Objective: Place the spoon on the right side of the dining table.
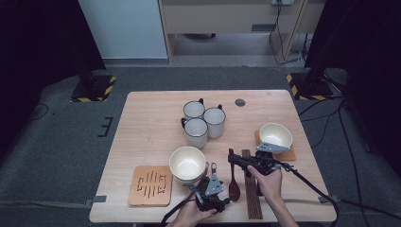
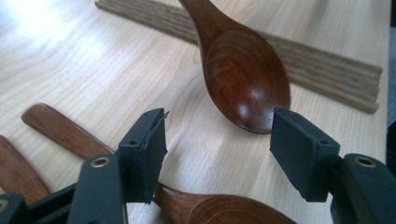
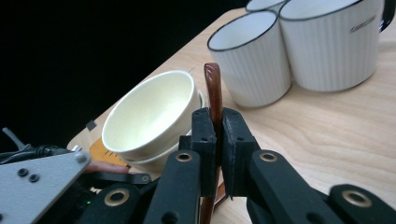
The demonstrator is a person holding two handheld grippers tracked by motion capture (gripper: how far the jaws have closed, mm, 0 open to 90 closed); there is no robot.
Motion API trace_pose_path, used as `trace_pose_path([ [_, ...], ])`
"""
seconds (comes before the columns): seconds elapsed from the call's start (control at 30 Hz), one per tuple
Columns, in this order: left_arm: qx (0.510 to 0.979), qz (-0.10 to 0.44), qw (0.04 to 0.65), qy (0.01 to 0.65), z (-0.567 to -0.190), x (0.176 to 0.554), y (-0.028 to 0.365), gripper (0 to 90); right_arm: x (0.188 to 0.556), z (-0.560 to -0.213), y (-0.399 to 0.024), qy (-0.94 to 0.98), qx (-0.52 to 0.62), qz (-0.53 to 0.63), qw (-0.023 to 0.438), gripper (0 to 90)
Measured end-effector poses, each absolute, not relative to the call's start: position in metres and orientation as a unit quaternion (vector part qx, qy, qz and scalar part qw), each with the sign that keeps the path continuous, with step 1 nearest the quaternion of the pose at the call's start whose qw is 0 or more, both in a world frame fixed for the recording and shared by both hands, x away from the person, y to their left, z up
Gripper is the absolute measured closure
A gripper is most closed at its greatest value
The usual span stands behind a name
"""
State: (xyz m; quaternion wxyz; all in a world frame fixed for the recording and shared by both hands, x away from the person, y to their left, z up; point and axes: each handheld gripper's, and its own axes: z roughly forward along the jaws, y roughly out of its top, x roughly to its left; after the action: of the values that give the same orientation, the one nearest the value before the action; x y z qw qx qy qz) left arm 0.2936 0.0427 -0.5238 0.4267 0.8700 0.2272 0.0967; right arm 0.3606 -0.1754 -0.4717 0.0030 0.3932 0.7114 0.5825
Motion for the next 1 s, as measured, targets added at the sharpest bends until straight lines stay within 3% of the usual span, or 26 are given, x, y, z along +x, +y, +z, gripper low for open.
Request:
trace_pose_path([
  [1.0, 0.822, 0.1, 0.497, 0.26, -0.485, 0.295, 0.063, 36.8, 0.368, -0.451, -0.196, 0.677, 0.4, 0.615, 0.048, 85.2],
])
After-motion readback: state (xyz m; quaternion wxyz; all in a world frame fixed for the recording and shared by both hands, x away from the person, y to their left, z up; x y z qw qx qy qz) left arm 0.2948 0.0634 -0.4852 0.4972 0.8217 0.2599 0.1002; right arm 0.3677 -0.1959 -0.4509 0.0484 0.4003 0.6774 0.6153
